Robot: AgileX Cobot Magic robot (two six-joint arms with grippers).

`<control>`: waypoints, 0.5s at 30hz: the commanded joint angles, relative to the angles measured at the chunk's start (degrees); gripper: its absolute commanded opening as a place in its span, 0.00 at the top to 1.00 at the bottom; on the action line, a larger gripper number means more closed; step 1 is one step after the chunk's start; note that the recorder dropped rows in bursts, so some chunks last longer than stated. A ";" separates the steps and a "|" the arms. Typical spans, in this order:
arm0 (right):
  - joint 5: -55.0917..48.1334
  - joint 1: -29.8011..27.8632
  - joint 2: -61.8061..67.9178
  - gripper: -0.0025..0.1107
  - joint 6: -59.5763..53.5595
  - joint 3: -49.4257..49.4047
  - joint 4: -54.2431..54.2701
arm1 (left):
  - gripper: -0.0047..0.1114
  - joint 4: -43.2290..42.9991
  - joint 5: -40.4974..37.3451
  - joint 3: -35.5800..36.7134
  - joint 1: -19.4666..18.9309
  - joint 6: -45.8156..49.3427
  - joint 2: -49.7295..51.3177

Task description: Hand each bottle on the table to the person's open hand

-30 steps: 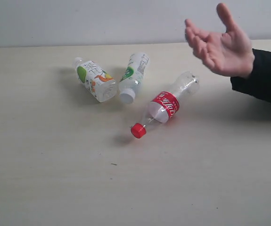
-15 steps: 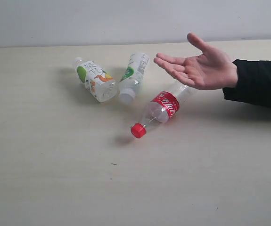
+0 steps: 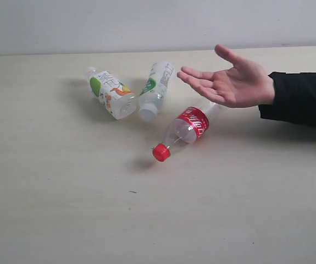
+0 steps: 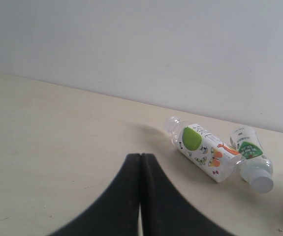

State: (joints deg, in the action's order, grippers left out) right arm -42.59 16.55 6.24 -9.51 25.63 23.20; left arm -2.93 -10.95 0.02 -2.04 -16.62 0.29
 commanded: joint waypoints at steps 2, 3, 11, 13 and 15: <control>0.46 -0.24 -0.24 0.98 -0.43 -0.18 0.46 | 0.96 0.37 0.16 -0.02 0.25 -0.03 -0.29; 0.46 -0.24 -0.24 0.98 -0.31 -0.18 0.98 | 0.96 0.37 0.16 -0.02 0.25 -0.03 -0.29; 3.49 -0.24 -0.24 0.98 -0.44 -0.16 2.15 | 0.96 0.37 0.16 -0.02 0.25 -0.03 -0.29; 6.37 -0.24 0.96 0.98 -0.89 -0.16 2.38 | 0.96 0.37 0.16 -0.02 0.25 -0.03 -0.29; 11.27 -0.24 3.62 0.98 -3.64 0.07 5.19 | 0.96 0.37 0.16 -0.02 0.25 -0.03 -0.29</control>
State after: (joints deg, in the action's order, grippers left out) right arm -37.34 16.55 7.15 -9.96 25.63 25.80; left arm -2.93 -10.95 0.02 -2.04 -16.62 0.29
